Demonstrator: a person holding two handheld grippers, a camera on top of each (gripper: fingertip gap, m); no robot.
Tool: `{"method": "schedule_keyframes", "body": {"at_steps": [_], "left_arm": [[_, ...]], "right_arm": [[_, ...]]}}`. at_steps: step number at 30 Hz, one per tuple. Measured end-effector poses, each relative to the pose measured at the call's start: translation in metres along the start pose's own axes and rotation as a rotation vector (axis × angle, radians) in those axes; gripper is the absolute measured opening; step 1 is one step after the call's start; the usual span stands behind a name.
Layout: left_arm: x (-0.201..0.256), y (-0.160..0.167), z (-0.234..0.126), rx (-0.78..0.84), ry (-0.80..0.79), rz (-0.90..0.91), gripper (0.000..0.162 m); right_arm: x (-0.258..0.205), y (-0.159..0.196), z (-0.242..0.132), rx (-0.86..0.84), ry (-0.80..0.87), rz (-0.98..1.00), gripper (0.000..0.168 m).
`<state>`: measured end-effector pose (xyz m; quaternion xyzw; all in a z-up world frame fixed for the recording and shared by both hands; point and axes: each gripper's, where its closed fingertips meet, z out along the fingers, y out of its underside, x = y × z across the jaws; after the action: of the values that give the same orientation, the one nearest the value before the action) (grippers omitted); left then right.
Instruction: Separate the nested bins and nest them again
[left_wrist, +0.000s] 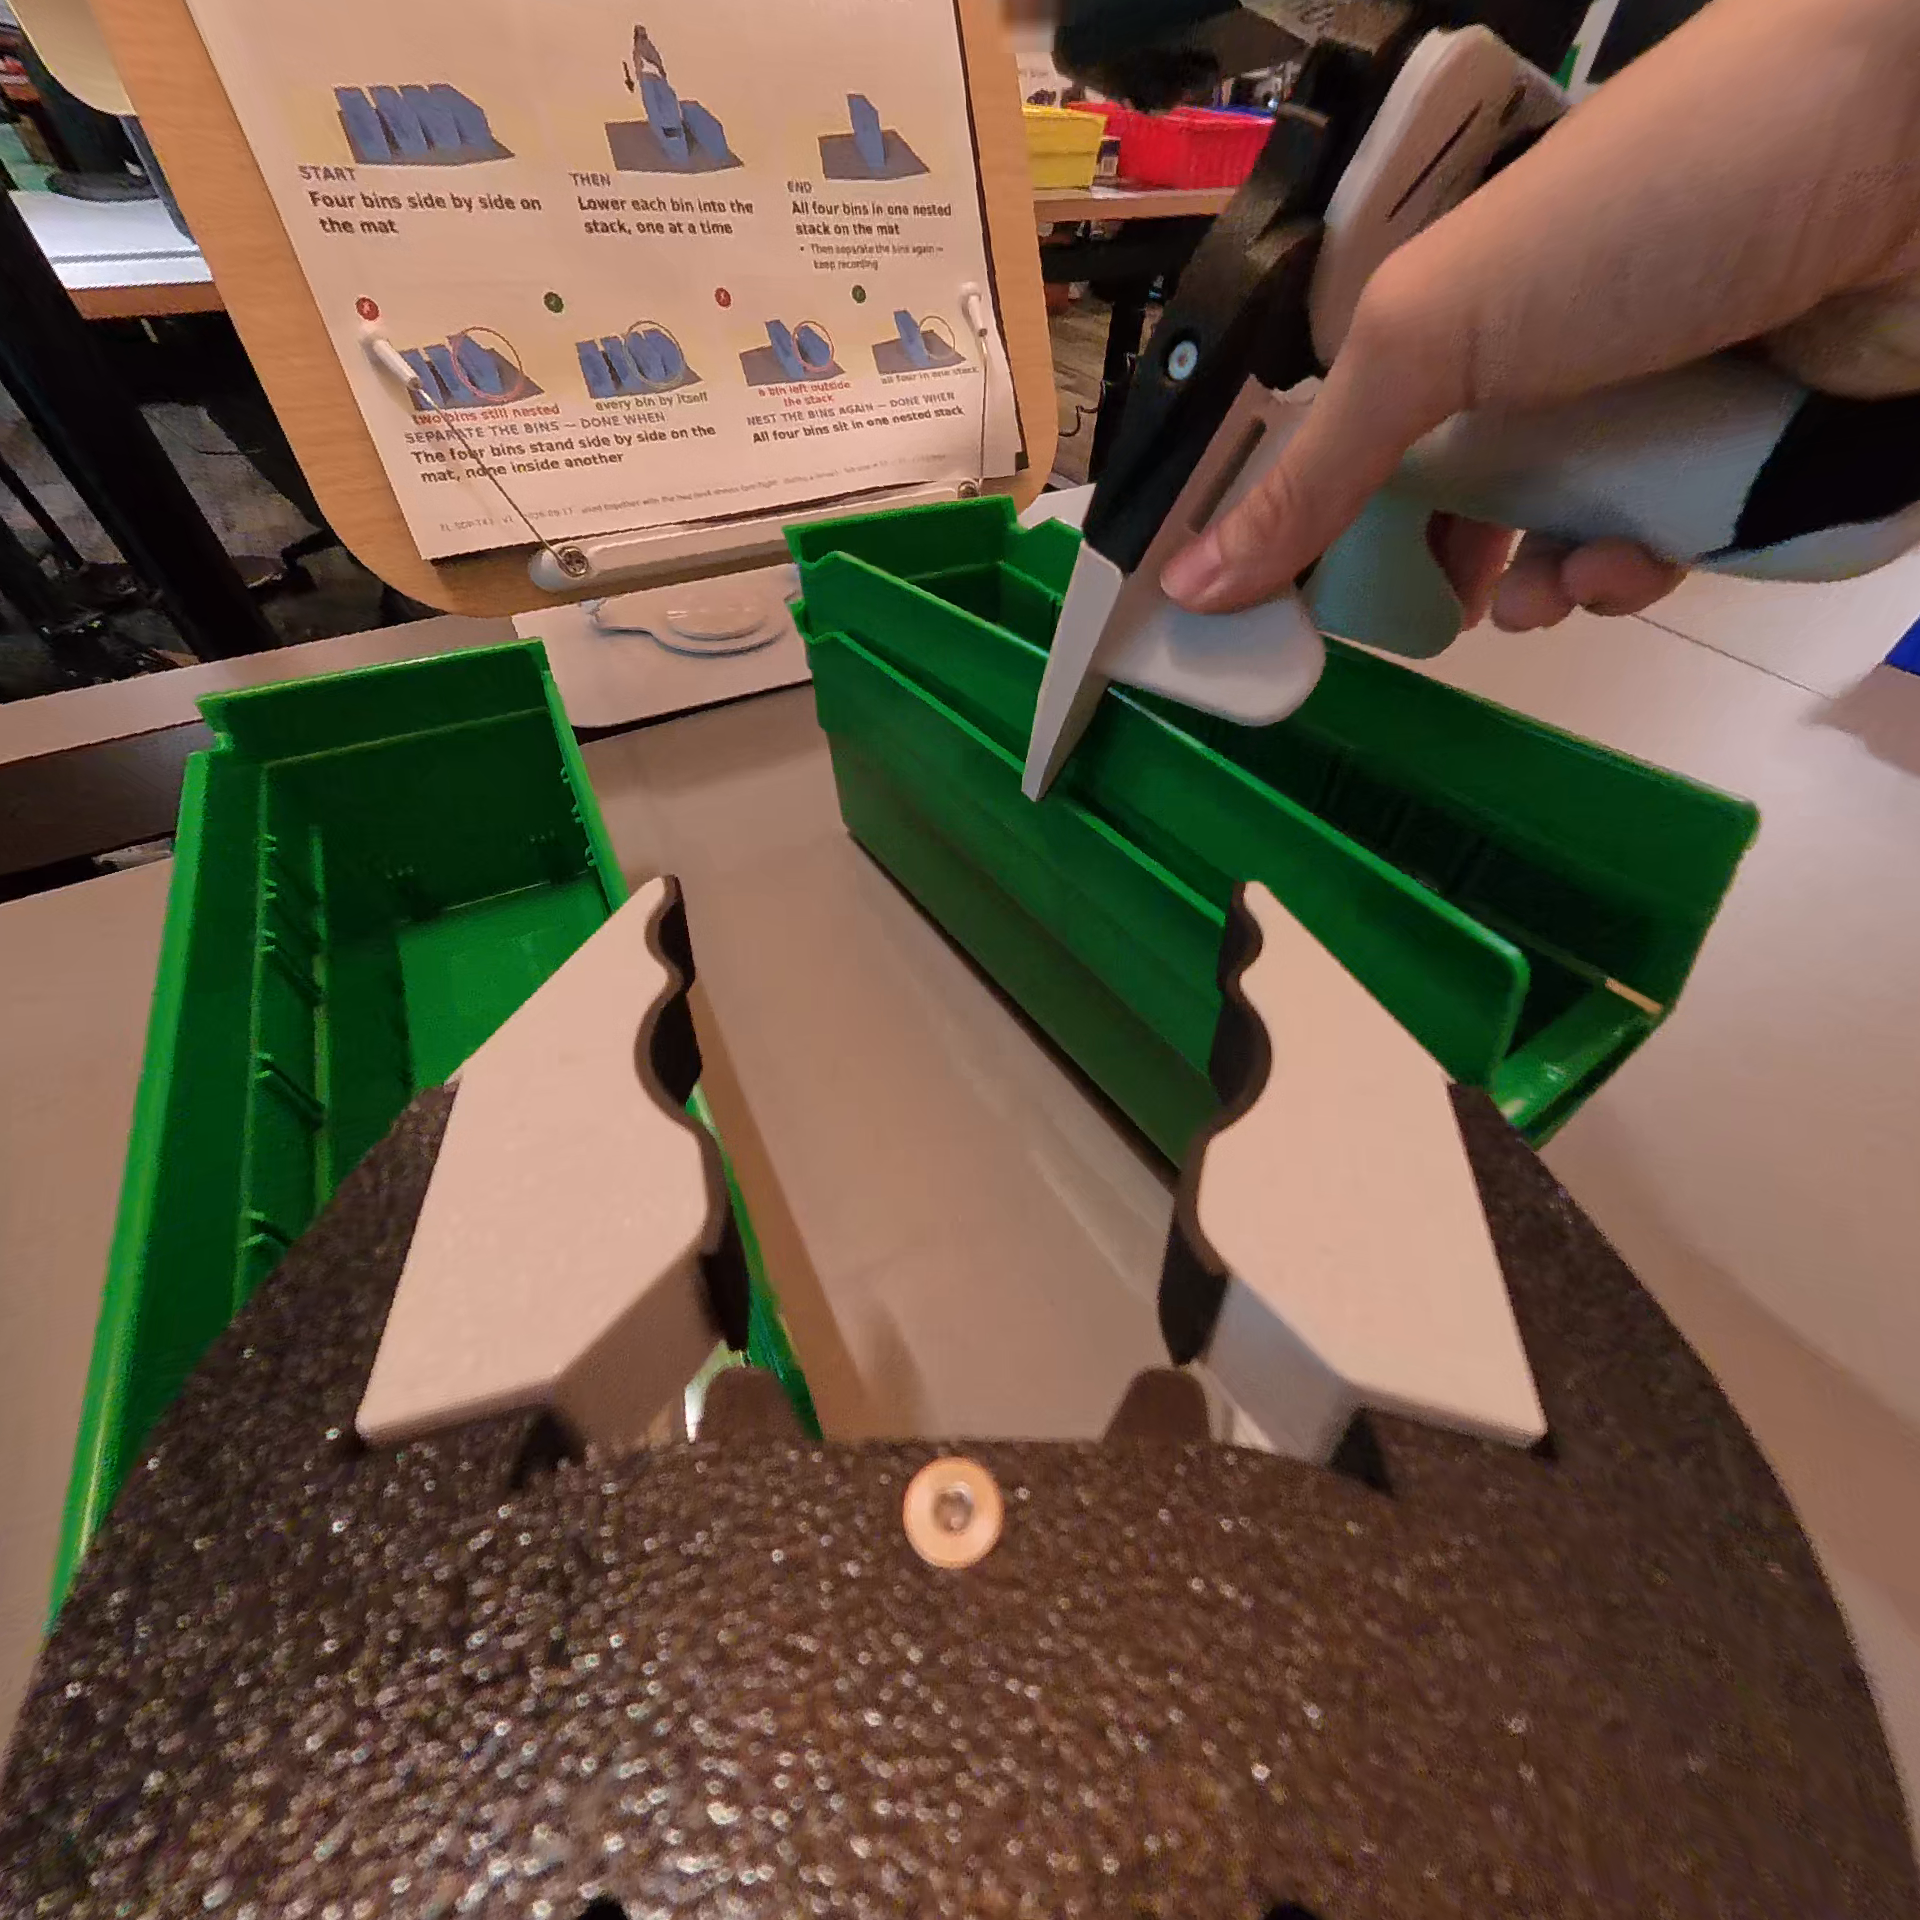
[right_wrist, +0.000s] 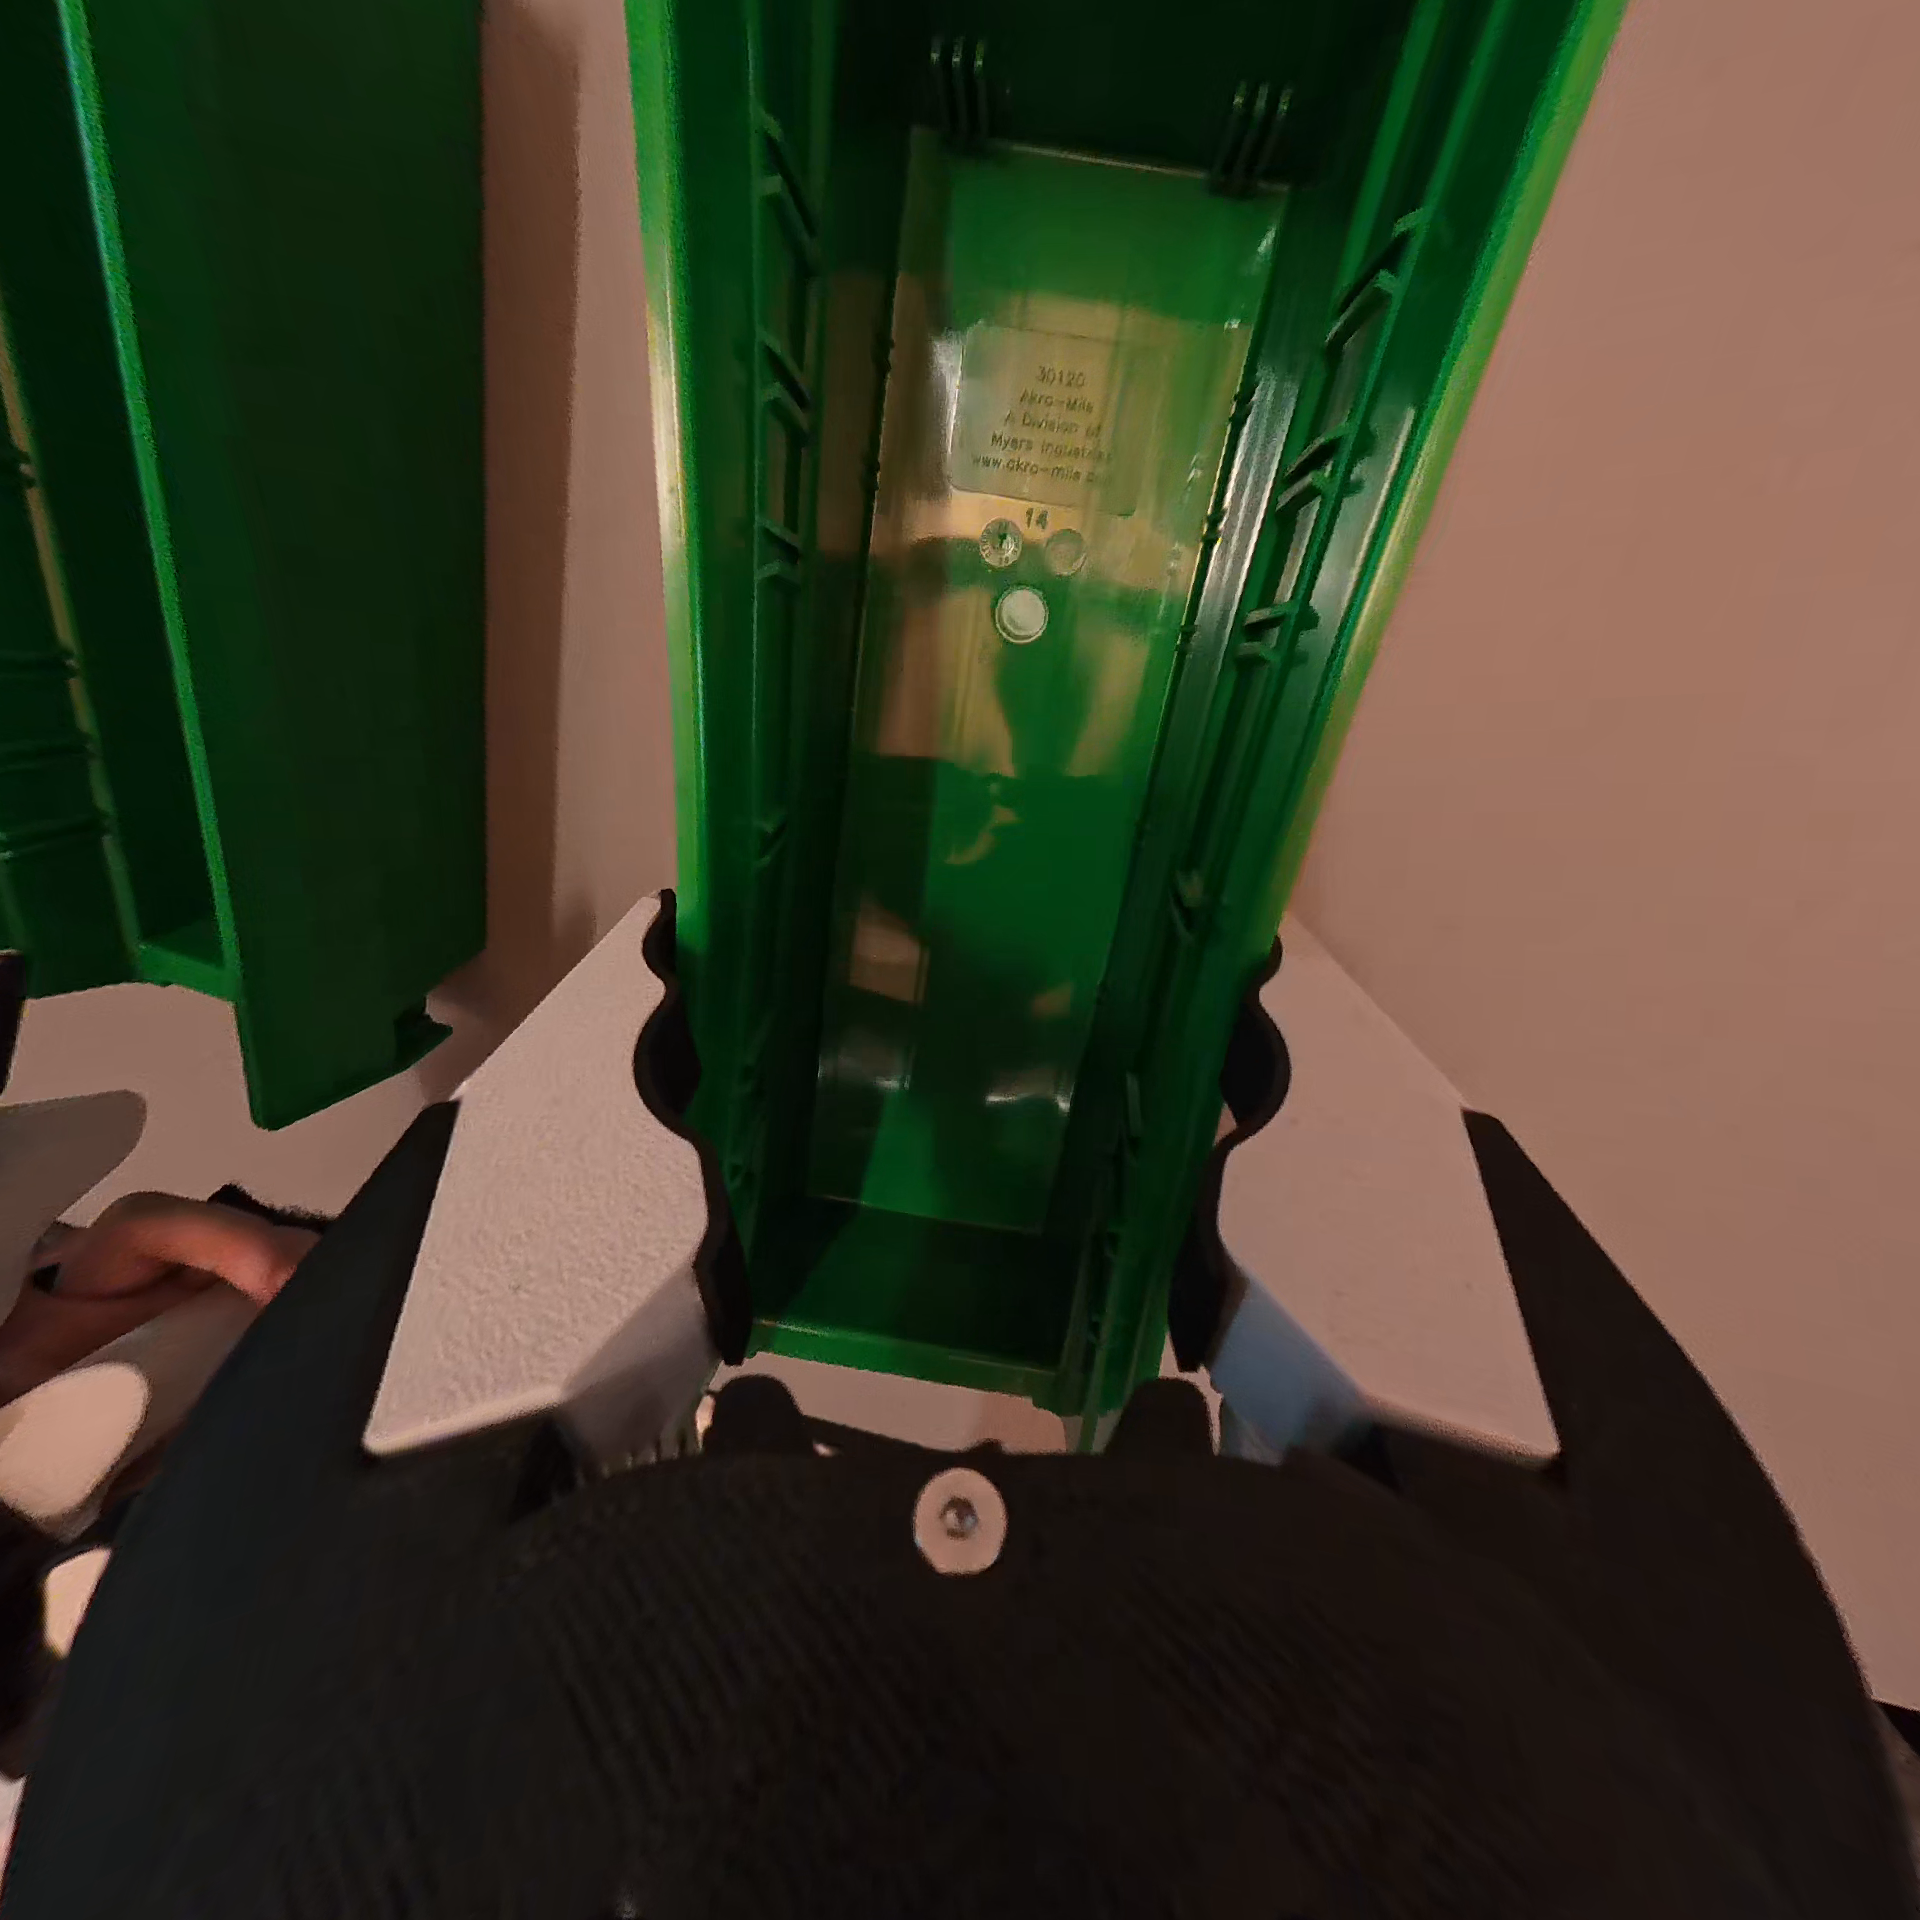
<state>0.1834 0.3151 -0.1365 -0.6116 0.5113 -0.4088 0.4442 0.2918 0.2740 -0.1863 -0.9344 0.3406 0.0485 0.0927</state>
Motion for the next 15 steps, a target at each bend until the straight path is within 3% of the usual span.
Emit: {"method": "schedule_keyframes", "body": {"at_steps": [15], "left_arm": [[0.008,-0.001,0.001,-0.005,0.015,0.009,0.099]], "right_arm": [[0.017,-0.007,-0.022,0.082,0.023,-0.009,0.1]]}}
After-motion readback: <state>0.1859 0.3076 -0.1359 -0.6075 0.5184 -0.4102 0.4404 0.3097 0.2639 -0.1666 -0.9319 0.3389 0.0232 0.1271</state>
